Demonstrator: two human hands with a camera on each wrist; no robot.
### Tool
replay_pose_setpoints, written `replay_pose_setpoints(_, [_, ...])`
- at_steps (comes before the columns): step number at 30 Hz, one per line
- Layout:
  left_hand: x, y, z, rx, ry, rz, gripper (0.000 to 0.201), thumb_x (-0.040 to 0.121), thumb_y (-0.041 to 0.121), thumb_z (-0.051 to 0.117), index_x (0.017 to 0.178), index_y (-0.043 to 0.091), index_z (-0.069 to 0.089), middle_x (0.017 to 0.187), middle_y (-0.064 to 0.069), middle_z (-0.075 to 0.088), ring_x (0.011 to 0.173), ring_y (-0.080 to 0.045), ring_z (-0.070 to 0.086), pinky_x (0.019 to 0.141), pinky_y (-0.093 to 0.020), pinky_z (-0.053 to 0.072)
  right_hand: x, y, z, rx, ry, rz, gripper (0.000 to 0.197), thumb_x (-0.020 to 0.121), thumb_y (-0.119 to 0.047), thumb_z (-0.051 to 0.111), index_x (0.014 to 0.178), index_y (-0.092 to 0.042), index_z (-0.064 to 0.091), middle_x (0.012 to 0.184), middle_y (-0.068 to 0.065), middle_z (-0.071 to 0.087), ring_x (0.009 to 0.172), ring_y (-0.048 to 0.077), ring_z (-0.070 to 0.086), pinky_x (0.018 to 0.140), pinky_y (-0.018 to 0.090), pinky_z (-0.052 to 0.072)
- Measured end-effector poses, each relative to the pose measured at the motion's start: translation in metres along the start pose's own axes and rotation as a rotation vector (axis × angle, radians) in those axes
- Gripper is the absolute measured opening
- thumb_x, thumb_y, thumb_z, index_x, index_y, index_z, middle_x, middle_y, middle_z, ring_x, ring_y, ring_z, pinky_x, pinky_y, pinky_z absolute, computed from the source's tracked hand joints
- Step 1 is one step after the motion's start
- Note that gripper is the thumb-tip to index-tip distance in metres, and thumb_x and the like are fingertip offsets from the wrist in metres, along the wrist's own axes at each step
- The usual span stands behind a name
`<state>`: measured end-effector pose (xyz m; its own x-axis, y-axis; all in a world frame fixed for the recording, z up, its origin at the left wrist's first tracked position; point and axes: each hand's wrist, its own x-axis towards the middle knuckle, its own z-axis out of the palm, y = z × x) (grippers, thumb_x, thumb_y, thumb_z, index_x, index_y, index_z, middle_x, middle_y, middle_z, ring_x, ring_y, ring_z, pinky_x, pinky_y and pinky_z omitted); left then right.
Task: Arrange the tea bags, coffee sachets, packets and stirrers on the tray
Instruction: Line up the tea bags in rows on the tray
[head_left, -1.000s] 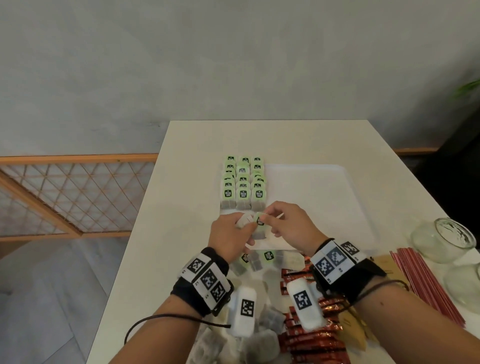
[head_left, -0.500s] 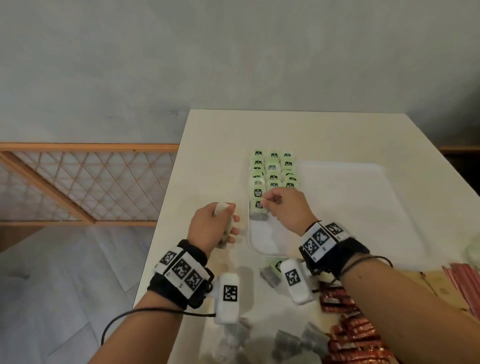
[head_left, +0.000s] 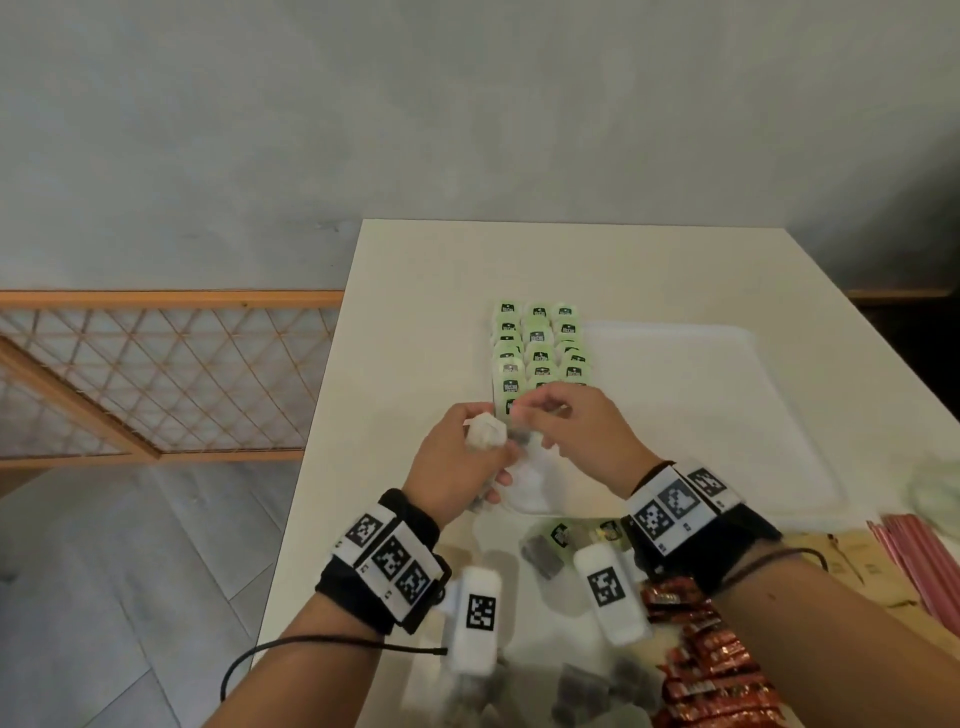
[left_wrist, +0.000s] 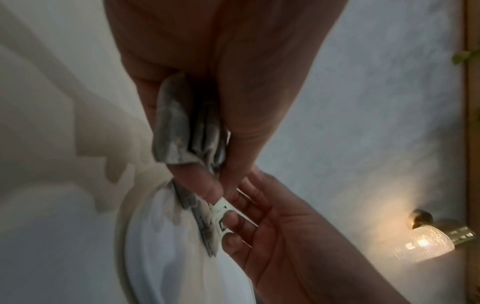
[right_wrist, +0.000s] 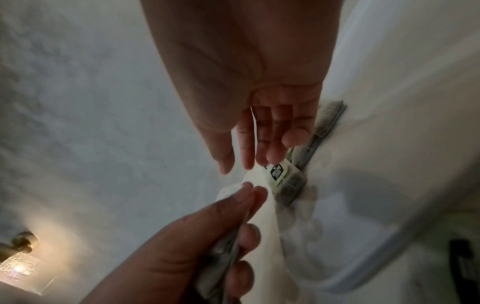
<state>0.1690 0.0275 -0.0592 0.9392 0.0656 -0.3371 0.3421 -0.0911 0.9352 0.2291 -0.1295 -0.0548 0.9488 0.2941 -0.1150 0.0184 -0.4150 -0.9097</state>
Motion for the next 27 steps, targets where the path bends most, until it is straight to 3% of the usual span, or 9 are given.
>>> replay_pose_setpoints(3, [-0.005, 0.001, 0.012, 0.059, -0.077, 0.034, 0.05, 0.085, 0.017, 0.073, 0.126, 0.022, 0.047, 0.087, -0.01, 0.07, 0.049, -0.014, 0.061, 0.038, -0.022, 0.039, -0.015, -0.002, -0.002, -0.017, -0.118, -0.005, 0.015, 0.086, -0.029, 0.072, 0.092, -0.015, 0.074, 0.076, 0.002, 0.069, 0.062, 0.006, 0.059, 0.056, 0.01, 0.043])
replay_pose_setpoints(7, [-0.013, 0.006, 0.027, 0.076, -0.112, 0.06, 0.051, 0.082, 0.016, 0.075, 0.126, 0.02, 0.048, 0.099, -0.008, 0.07, 0.059, -0.016, 0.064, 0.046, -0.03, 0.048, -0.029, 0.006, -0.016, 0.022, -0.052, -0.043, 0.01, 0.085, -0.017, 0.073, 0.085, -0.007, 0.07, 0.072, -0.002, 0.066, 0.058, 0.006, 0.06, 0.055, 0.012, 0.043])
replay_pose_setpoints(10, [-0.019, 0.008, 0.036, 0.1, -0.113, 0.057, 0.049, 0.082, 0.017, 0.076, 0.124, 0.019, 0.051, 0.105, -0.003, 0.066, 0.063, -0.017, 0.064, 0.055, -0.036, 0.051, -0.038, 0.009, -0.031, 0.008, 0.004, -0.03, 0.01, 0.085, -0.019, 0.073, 0.084, -0.011, 0.068, 0.076, -0.001, 0.066, 0.058, 0.008, 0.059, 0.055, 0.018, 0.045])
replay_pose_setpoints(13, [-0.03, 0.009, 0.044, 0.175, -0.058, 0.065, 0.049, 0.083, 0.022, 0.075, 0.126, 0.021, 0.05, 0.112, 0.0, 0.062, 0.054, -0.011, 0.062, 0.042, -0.023, 0.045, -0.047, 0.01, -0.048, -0.005, 0.077, 0.004, 0.014, 0.087, -0.022, 0.071, 0.08, -0.013, 0.064, 0.071, -0.004, 0.065, 0.057, 0.01, 0.061, 0.056, 0.021, 0.047])
replay_pose_setpoints(15, [-0.036, 0.009, 0.051, 0.208, 0.025, 0.103, 0.043, 0.084, 0.022, 0.074, 0.122, 0.023, 0.053, 0.107, 0.0, 0.065, 0.052, -0.01, 0.061, 0.038, -0.02, 0.042, -0.053, 0.01, -0.057, 0.026, 0.104, 0.044, 0.017, 0.088, -0.02, 0.069, 0.08, -0.01, 0.06, 0.068, -0.001, 0.066, 0.057, 0.012, 0.066, 0.058, 0.027, 0.053])
replay_pose_setpoints(18, [-0.044, 0.01, 0.064, 0.292, 0.133, 0.223, 0.029, 0.086, 0.024, 0.069, 0.112, 0.034, 0.062, 0.095, 0.007, 0.068, 0.061, -0.01, 0.064, 0.054, -0.024, 0.051, -0.063, 0.008, -0.065, 0.071, 0.108, 0.1, 0.019, 0.089, -0.016, 0.068, 0.08, -0.006, 0.054, 0.072, 0.006, 0.067, 0.061, 0.019, 0.071, 0.065, 0.035, 0.059])
replay_pose_setpoints(22, [-0.055, 0.016, 0.093, 0.431, 0.115, 0.349, 0.028, 0.087, 0.033, 0.068, 0.115, 0.037, 0.065, 0.094, 0.017, 0.065, 0.08, -0.007, 0.061, 0.077, -0.026, 0.05, -0.074, 0.006, -0.072, 0.114, 0.096, 0.117, 0.019, 0.088, -0.014, 0.065, 0.079, -0.007, 0.052, 0.083, 0.014, 0.068, 0.064, 0.025, 0.073, 0.072, 0.043, 0.06])
replay_pose_setpoints(24, [-0.057, 0.02, 0.103, 0.47, 0.163, 0.368, 0.03, 0.084, 0.036, 0.07, 0.114, 0.035, 0.066, 0.092, 0.017, 0.064, 0.088, -0.003, 0.059, 0.076, -0.021, 0.045, -0.078, 0.006, -0.075, 0.128, 0.091, 0.114, 0.016, 0.09, -0.014, 0.062, 0.081, -0.006, 0.051, 0.086, 0.011, 0.071, 0.063, 0.023, 0.072, 0.069, 0.039, 0.06])
replay_pose_setpoints(27, [-0.054, 0.025, 0.113, 0.489, 0.224, 0.382, 0.025, 0.083, 0.037, 0.071, 0.108, 0.032, 0.068, 0.089, 0.016, 0.064, 0.084, -0.002, 0.058, 0.071, -0.023, 0.044, -0.083, 0.003, -0.08, 0.164, 0.053, 0.114, 0.014, 0.094, -0.016, 0.058, 0.086, -0.005, 0.052, 0.076, 0.0, 0.072, 0.064, 0.023, 0.071, 0.062, 0.03, 0.058])
